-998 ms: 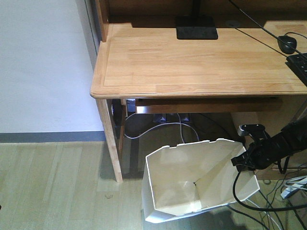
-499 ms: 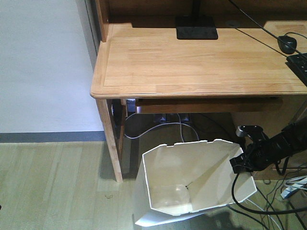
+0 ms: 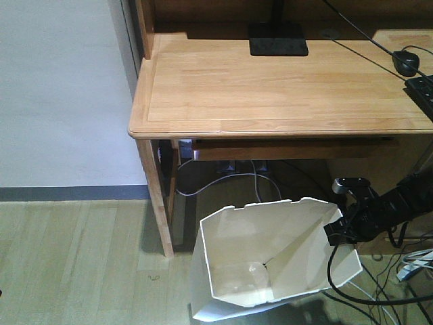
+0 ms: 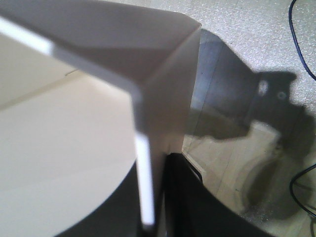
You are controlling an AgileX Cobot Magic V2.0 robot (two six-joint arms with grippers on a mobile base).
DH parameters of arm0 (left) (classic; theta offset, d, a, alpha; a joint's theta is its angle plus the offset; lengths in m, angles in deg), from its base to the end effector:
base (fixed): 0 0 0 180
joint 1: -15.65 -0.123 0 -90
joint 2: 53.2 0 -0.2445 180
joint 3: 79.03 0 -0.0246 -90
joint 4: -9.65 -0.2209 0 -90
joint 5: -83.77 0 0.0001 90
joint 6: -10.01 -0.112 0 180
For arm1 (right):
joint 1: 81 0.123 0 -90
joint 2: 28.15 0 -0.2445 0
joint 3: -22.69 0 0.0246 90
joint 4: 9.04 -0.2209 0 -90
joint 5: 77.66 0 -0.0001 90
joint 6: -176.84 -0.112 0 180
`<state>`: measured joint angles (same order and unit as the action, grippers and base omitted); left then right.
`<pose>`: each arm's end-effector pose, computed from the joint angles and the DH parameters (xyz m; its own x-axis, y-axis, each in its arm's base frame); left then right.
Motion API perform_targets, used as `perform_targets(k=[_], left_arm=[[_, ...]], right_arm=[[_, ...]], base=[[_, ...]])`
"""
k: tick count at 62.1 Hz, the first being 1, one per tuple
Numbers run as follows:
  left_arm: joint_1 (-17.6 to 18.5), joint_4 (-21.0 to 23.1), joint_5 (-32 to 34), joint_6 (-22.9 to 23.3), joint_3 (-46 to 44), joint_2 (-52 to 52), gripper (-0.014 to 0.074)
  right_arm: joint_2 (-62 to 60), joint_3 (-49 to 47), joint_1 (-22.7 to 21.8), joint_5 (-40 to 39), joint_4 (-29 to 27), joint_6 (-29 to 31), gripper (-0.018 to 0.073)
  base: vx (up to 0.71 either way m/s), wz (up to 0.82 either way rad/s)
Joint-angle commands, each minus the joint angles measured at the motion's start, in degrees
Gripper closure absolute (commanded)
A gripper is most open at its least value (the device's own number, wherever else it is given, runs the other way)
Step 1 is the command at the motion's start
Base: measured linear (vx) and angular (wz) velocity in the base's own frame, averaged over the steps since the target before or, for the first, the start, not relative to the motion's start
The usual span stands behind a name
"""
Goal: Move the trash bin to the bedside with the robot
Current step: 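Lift the gripped bin slightly off the floor with the right gripper, then turn the base away from the desk, carrying the bin in the right gripper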
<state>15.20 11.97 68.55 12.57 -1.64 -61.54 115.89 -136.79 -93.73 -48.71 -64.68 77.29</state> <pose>0.0865 -0.0005 0.1781 -0.1893 -0.0851 -0.9782 -0.0133 0.9964 -0.0841 0.2800 -0.0173 -0.0424 -0.9595 -0.2310 -0.1611 -0.2755 0.8885 0.3669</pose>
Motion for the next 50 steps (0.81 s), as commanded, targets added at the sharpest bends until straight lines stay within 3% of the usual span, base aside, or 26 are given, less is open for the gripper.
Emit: perform_targets(k=[1,29,50], left_arm=[[-0.05,0.24,3.95,0.35,0.67,0.83,0.0602],[-0.05,0.24,3.95,0.35,0.67,0.83,0.0602],[-0.05,0.24,3.95,0.35,0.67,0.83,0.0602]], right_arm=[[-4.42,-0.72,-0.08,10.51,-3.09,-0.02,0.0564],[-4.42,-0.72,-0.08,11.07,-3.09,-0.02,0.0564],[-4.42,-0.72,-0.08,11.12,-3.09,-0.02,0.0564]], base=[[0.00,0.02],[-0.02,0.08],[-0.03,0.30]])
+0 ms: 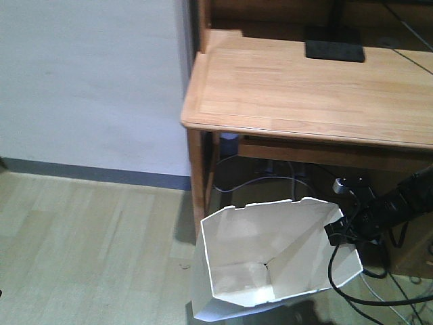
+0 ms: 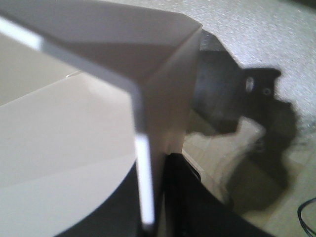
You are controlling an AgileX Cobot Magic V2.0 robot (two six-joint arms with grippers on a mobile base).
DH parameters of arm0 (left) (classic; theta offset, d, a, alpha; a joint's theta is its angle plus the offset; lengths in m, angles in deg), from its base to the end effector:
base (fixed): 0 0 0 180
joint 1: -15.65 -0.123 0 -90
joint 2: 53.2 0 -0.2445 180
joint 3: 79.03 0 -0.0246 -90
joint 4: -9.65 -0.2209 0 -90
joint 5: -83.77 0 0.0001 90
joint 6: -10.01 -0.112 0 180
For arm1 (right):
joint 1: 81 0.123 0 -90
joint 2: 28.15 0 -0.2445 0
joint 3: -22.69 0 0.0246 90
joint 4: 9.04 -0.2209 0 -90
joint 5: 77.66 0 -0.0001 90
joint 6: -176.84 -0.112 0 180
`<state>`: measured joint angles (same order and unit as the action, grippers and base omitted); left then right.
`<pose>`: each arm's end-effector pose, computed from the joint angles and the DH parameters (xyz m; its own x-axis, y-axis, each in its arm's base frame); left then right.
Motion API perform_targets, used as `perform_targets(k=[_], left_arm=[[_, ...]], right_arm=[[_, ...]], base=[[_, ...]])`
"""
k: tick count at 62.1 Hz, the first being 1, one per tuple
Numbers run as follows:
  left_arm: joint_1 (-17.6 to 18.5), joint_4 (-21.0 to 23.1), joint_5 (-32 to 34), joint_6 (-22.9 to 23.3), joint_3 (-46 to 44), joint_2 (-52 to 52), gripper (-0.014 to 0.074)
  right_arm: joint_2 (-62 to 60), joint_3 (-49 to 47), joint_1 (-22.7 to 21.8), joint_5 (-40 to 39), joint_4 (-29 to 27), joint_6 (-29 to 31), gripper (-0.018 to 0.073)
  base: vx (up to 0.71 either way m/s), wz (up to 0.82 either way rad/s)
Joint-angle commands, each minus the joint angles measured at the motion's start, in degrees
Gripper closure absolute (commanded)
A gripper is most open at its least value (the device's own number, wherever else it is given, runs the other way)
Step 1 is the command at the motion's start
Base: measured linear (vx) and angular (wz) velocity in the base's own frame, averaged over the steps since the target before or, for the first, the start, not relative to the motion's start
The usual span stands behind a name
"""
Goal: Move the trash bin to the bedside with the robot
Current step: 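Turn the base away from the desk, carrying the bin in the right gripper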
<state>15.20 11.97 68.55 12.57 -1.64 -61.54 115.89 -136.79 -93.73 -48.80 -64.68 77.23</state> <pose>0.0865 -0.0005 0.1781 -0.1893 -0.0851 -0.9782 -0.0133 0.9964 -0.0841 0.2801 -0.0175 -0.0424 -0.9598 -0.2299 -0.1610 -0.2744 0.8894 0.3657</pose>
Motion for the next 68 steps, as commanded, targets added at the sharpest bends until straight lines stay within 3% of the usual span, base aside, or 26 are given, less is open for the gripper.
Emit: perform_targets(k=[1,68], left_arm=[[-0.05,0.24,3.95,0.35,0.67,0.83,0.0602],[-0.05,0.24,3.95,0.35,0.67,0.83,0.0602]], right_arm=[[-4.42,-0.72,-0.08,11.21,-3.09,0.03,0.0564],[-4.42,-0.72,-0.08,11.02,-3.09,0.03,0.0564]], base=[[-0.03,0.40],[-0.03,0.39]])
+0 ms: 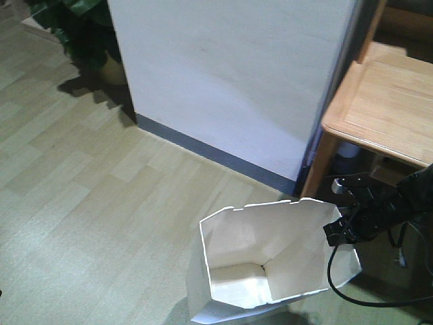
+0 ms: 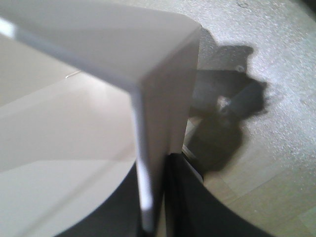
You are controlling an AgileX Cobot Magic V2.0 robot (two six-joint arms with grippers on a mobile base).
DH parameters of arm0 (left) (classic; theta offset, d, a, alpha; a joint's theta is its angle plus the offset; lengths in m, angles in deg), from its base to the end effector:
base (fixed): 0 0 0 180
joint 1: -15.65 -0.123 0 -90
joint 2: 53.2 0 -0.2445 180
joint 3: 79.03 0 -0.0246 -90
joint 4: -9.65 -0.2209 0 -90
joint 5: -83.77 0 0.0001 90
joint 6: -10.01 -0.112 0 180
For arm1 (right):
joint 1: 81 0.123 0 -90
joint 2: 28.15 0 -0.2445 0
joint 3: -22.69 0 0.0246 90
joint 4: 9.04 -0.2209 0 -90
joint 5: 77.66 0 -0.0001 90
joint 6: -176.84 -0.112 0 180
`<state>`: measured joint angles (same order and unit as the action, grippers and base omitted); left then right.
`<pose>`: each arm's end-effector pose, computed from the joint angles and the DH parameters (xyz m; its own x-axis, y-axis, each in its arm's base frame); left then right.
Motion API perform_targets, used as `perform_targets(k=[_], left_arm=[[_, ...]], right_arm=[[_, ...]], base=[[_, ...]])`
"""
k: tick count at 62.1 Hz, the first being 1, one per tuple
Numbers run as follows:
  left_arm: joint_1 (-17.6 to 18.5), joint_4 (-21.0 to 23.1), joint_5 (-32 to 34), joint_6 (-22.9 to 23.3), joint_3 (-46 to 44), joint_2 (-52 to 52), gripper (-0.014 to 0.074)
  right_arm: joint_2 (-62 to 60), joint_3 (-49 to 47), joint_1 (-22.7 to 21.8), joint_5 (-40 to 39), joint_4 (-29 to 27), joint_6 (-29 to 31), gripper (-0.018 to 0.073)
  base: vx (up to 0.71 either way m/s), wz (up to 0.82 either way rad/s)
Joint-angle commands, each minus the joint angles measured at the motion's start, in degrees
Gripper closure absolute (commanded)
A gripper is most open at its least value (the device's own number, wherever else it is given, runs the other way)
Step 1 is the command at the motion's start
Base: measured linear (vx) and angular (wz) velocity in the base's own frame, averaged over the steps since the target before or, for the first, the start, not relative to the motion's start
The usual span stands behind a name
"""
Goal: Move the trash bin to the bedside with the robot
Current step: 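Turn the base away from the desk, carrying the bin in the right gripper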
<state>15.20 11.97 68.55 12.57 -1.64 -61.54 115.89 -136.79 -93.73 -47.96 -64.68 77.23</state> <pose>0.0865 -0.0005 0.1781 -0.1893 -0.0851 -0.9782 -0.0133 0.9964 -0.0841 0.2794 -0.0161 -0.0419 -0.9599 -0.2309 -0.1588 -0.2752 0.8836 0.3789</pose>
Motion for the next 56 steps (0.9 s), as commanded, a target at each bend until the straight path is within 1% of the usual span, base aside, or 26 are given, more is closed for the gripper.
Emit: perform_targets(k=[1,17,56], left_arm=[[-0.05,0.24,3.95,0.35,0.67,0.83,0.0602],[-0.05,0.24,3.95,0.35,0.67,0.83,0.0602],[-0.05,0.24,3.95,0.35,0.67,0.83,0.0602]], right_arm=[[-4.42,-0.72,-0.08,10.18,-3.08,0.03,0.0564],[-4.42,-0.72,-0.08,10.18,-3.08,0.03,0.0564],[-4.42,-0.72,-0.08,10.18,-3.08,0.03,0.0564]], base=[[0.00,0.34],[0.01,0.41],[0.01,0.50]])
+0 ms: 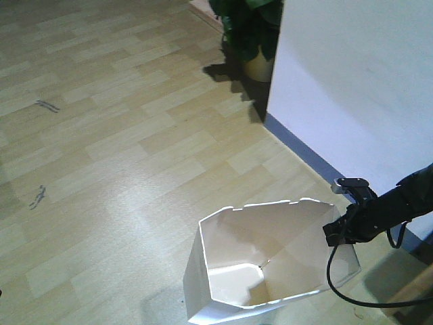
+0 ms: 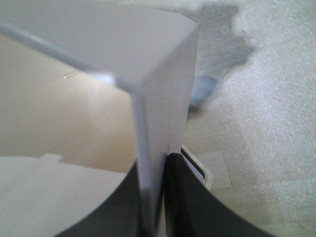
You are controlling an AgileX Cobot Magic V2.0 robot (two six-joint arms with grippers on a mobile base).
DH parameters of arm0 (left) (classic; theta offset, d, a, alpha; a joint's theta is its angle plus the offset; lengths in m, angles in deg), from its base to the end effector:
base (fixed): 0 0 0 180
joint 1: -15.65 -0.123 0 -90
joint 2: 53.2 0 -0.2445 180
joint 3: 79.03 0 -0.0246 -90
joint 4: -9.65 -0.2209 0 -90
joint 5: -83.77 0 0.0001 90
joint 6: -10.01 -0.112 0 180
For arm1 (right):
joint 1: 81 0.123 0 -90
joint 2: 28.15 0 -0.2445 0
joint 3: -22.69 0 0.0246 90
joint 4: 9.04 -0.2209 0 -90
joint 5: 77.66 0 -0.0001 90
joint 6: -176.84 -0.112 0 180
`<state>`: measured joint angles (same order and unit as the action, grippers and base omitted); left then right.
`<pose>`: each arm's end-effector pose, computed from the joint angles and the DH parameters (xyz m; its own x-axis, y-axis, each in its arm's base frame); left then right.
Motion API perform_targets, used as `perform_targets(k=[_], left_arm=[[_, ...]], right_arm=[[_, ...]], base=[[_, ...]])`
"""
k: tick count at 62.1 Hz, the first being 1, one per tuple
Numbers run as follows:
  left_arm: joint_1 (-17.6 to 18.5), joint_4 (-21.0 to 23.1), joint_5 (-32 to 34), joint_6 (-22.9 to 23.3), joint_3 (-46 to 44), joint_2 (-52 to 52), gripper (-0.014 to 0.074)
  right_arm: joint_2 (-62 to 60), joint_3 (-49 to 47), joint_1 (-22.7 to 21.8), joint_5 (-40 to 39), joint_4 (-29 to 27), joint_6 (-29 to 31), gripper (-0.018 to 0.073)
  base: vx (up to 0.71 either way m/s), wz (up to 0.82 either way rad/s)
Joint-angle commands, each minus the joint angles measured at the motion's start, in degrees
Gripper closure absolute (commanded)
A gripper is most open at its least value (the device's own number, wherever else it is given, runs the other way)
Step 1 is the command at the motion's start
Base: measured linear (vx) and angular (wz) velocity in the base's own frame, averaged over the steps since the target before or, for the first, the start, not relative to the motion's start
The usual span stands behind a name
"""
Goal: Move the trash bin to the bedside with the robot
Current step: 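Turn the base away from the desk, carrying the bin in the right gripper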
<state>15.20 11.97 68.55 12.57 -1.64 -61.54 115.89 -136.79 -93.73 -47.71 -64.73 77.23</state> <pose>0.0865 -0.0005 0.1781 -0.1893 -0.0851 -0.9782 -0.0133 0.9964 -0.0841 0.2792 -0.0157 -0.0417 -0.9602 -0.2304 -0.1582 -0.2747 0.8820 0.3830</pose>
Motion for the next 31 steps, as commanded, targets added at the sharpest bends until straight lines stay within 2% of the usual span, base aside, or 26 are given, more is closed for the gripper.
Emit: perform_targets(k=[1,31], left_arm=[[-0.05,0.24,3.95,0.35,0.67,0.83,0.0602],[-0.05,0.24,3.95,0.35,0.67,0.83,0.0602]], right_arm=[[-4.42,-0.72,-0.08,9.93,-3.04,0.03,0.0564],[-4.42,-0.72,-0.08,9.93,-3.04,0.03,0.0564]], base=[[0.05,0.38],[0.07,0.29]])
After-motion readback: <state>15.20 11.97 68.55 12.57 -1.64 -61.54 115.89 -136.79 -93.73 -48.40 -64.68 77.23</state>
